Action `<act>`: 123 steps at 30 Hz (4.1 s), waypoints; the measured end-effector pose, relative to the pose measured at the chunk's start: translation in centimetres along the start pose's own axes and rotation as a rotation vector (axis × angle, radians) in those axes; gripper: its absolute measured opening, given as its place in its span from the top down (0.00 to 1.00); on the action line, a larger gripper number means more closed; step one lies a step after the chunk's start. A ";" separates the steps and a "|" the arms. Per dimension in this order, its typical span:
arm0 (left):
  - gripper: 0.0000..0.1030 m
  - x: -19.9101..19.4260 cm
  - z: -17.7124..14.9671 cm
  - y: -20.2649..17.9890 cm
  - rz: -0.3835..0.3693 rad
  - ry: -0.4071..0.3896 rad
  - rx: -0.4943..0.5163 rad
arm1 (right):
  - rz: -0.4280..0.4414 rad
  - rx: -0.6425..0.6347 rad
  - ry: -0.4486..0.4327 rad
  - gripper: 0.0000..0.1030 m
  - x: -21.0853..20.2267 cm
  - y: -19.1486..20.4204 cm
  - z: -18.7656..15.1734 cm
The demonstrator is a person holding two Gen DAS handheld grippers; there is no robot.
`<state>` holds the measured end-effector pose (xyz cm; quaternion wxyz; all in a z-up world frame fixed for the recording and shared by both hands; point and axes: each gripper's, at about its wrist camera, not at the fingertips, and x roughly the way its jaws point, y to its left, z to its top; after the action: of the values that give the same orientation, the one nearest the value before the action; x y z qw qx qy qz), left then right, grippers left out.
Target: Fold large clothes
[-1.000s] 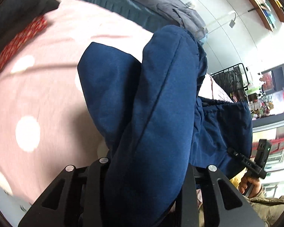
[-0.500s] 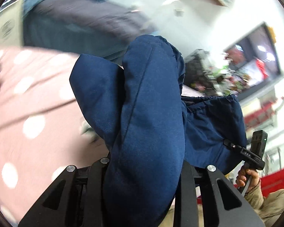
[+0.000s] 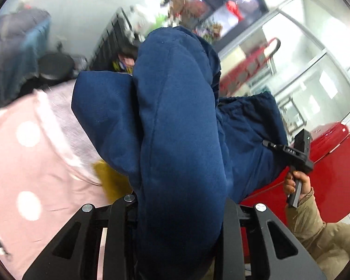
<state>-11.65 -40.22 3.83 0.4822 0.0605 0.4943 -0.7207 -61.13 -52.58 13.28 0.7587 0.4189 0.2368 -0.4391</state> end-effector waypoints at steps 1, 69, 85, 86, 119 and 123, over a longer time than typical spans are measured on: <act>0.74 2.9 0.1 0.4 -0.015 0.042 -0.027 | -0.019 0.028 0.017 0.82 0.4 -1.5 0.0; 0.17 16.4 11.2 8.3 0.487 0.148 0.058 | -0.403 0.014 0.032 0.05 19.0 -10.1 1.1; 0.06 8.8 -2.8 -8.6 0.568 0.143 0.480 | -0.447 -0.007 0.046 0.05 6.9 3.5 -8.9; 0.06 8.8 -3.7 -9.0 0.554 0.153 0.468 | -0.450 -0.004 0.059 0.05 6.4 3.7 -9.7; 0.06 7.5 -8.2 -11.7 0.563 0.243 0.438 | -0.558 -0.120 0.147 0.05 2.5 7.5 -15.3; 0.06 7.6 -8.2 -11.7 0.580 0.247 0.447 | -0.558 -0.122 0.155 0.05 2.7 7.5 -15.2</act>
<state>-27.71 -38.19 3.06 0.5778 0.3879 0.3416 -0.6316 -53.19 -39.03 6.38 0.6119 0.3238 0.4261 -0.5824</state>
